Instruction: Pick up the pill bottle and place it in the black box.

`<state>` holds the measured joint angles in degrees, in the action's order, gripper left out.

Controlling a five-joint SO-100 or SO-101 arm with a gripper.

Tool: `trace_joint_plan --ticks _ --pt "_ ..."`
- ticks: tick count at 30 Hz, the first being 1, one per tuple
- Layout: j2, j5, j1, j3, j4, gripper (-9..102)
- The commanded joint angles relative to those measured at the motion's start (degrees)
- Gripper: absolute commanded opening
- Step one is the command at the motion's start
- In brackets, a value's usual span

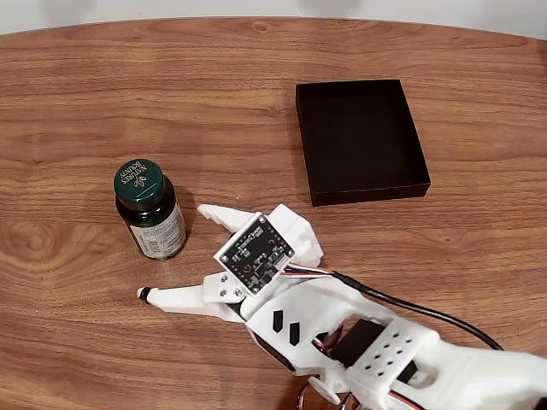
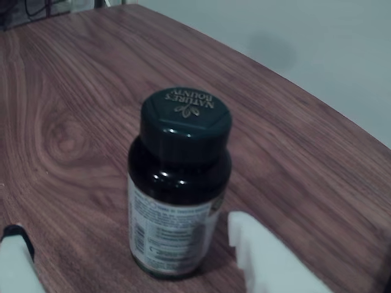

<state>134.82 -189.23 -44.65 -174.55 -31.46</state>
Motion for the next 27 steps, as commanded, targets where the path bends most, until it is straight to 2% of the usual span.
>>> trace_joint_plan --ticks 1,27 --pt "-3.34 0.7 -0.35 2.02 -5.27 41" --pt "-20.57 1.85 0.44 14.59 -16.7 41"
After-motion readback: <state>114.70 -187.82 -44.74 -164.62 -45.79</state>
